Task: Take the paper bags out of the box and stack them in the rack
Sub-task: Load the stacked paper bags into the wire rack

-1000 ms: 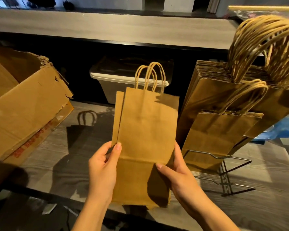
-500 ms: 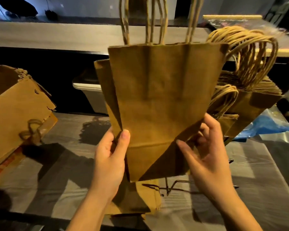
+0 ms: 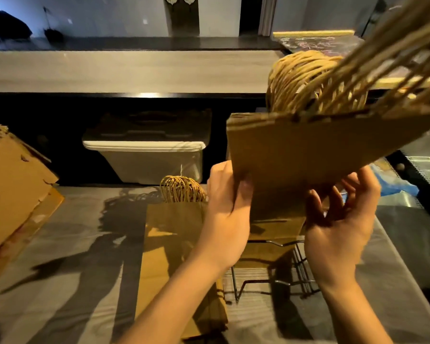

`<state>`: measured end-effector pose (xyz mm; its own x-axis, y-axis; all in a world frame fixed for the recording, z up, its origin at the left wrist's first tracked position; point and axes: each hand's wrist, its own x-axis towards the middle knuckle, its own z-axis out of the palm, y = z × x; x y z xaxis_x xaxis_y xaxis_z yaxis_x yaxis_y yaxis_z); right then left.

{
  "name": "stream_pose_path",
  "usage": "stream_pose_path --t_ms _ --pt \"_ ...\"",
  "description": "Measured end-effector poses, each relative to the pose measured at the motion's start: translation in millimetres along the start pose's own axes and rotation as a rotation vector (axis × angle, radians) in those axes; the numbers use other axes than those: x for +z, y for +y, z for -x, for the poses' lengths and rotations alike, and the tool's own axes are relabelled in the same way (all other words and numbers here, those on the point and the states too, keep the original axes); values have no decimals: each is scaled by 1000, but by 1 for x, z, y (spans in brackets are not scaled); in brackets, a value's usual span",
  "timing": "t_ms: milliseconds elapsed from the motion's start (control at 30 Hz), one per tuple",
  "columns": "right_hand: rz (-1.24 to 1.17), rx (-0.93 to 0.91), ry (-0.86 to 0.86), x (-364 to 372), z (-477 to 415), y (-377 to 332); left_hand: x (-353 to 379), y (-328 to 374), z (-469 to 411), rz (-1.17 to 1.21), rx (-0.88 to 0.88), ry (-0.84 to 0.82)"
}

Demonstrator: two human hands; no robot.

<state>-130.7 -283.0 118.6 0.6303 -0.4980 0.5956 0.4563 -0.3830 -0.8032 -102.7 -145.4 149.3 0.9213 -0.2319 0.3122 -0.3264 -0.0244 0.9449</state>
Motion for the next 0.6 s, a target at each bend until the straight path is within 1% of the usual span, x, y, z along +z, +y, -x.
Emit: stream_pose_path --t_ms 67,133,200,267,367,500,600 --pt "64 -32 19 -3 6 10 6 -10 4 -67 6 40" --pt "22 43 9 -6 12 21 11 -22 9 -125 -26 39" --pt "40 106 3 -9 18 33 14 -32 14 -123 -110 9" --pt "118 139 -2 -10 23 46 18 -39 17 -121 -201 -17" --pt "223 194 -52 -8 32 57 24 -49 22 -142 -274 -36" --pt "352 182 -124 -6 39 57 26 -46 25 -126 -381 -129" --pt "369 196 -159 -5 39 56 26 -44 23 -93 -413 -151"
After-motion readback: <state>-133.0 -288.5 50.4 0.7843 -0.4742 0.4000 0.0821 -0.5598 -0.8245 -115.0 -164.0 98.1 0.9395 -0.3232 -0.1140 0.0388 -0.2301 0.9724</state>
